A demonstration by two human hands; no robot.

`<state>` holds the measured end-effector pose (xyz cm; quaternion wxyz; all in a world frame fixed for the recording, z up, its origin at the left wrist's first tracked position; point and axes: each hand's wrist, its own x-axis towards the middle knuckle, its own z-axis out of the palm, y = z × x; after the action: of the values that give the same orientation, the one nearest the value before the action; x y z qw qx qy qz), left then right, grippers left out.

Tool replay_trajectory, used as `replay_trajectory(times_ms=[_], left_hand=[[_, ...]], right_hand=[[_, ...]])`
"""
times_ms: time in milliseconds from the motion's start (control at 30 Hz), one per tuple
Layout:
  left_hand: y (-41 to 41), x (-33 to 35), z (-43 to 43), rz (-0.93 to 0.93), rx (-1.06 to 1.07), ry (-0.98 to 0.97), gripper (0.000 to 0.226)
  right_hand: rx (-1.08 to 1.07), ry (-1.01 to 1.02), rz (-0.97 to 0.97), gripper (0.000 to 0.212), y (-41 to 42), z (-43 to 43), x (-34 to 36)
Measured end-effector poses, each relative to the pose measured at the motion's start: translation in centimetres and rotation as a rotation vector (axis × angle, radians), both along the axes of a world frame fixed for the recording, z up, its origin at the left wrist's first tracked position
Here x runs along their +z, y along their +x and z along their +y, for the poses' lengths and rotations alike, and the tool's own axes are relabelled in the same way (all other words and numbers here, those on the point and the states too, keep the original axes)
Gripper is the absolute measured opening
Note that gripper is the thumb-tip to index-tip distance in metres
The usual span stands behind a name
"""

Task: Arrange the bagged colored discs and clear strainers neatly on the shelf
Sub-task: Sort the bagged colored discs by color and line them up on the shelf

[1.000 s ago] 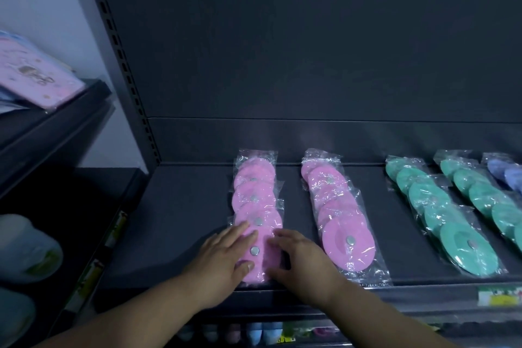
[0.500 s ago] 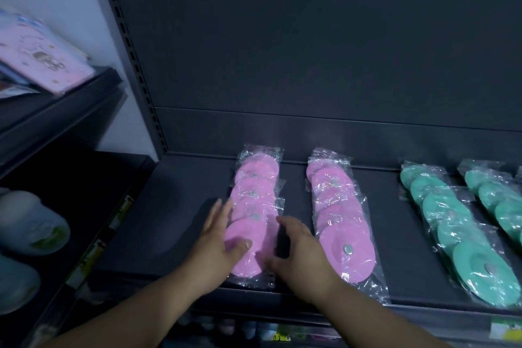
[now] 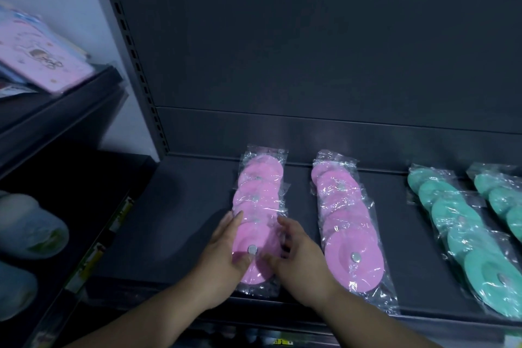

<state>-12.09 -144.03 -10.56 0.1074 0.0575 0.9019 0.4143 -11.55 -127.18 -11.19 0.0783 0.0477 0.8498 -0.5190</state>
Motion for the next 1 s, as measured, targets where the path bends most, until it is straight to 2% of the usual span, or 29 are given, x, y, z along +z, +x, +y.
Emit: replay_trajectory(times_ms=[67,133,200,267,433,567,800,933,1000], left_hand=[[-0.9,0.5,-0.5,0.015,0.019,0.006,0.079],[-2.4,1.0,-0.7,0.005,0.056,0.033,0.082],[-4.2,1.3,-0.7,-0.049,0.088,0.069,0.085],[-5.5,1.4,-0.2,-0.123,0.084,0.141,0.086],[-6.1,0.1,0.3,-0.188,0.081,0.257,0.07],[-5.8,0.3,-0.1,-0.217,0.067,0.241,0.09],[-10.2,1.8,-0.2,-0.228,0.119,0.239,0.085],[-11.6,1.6,0.5,-0.301,0.107,0.349,0.083],[-11.7,1.2,0.6,-0.29,0.105,0.353,0.081]], right_hand=[[-0.073,-0.006,0.036,0.065,-0.6,0.2,0.2],[-0.127,0.002,0.053,0.069,-1.6,0.2,0.8],[-0.146,0.021,0.051,0.074,-2.9,0.0,1.3],[-0.146,0.018,0.033,0.067,-4.0,-0.5,1.7],[-0.18,0.007,-0.011,0.052,-5.1,-1.4,1.5],[-0.183,0.068,-0.034,0.053,-5.4,-1.3,1.5],[-0.261,0.058,-0.046,0.032,-8.4,-0.9,1.8],[-0.222,0.082,-0.087,0.05,-9.9,-1.3,2.2],[-0.205,0.105,-0.089,0.049,-10.3,-1.5,2.3]])
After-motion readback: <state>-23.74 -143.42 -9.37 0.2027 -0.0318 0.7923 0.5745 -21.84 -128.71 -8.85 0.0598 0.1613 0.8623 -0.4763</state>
